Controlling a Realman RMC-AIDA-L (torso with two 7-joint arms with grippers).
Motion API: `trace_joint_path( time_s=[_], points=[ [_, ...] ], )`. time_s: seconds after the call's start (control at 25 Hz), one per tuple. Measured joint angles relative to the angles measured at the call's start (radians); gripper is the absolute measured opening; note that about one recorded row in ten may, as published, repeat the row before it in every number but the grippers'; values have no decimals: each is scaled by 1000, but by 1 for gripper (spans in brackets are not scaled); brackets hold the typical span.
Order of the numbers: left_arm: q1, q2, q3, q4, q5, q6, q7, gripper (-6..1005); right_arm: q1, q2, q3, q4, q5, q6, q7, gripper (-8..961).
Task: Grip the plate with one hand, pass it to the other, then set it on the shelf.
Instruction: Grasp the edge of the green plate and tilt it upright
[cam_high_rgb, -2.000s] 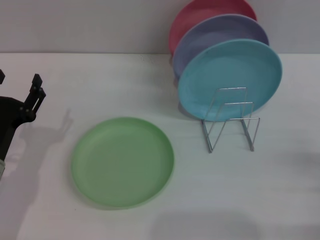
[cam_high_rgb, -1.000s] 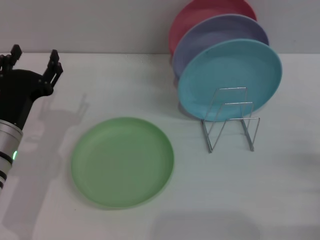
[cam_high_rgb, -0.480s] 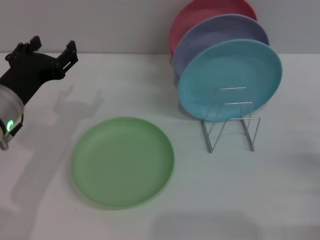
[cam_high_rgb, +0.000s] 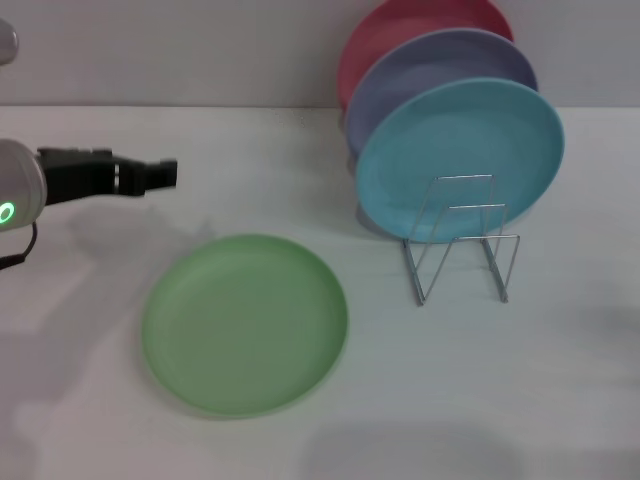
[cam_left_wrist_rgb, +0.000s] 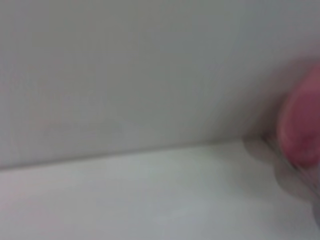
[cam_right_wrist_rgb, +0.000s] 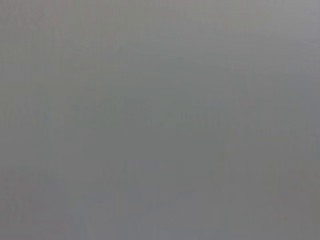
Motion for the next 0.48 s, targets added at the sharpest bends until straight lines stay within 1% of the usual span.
trace_joint_path(
  time_s=[0.04,0.16,0.24,0.48],
  points=[
    [-12,-3,-24,-3,-16,-40,23,802,1,0,0,-3,0,0,0,772],
    [-23,1,-35,-28,-40,-94,38,802,1,0,0,-8,0,0,0,771],
    [-21,1,-33,-38,-38,-103,39,802,1,0,0,-9,0,0,0,771],
    [-28,-2,-25,-131,-40,-136,61,802,3,0,0,-15,0,-1,0,771]
  ],
)
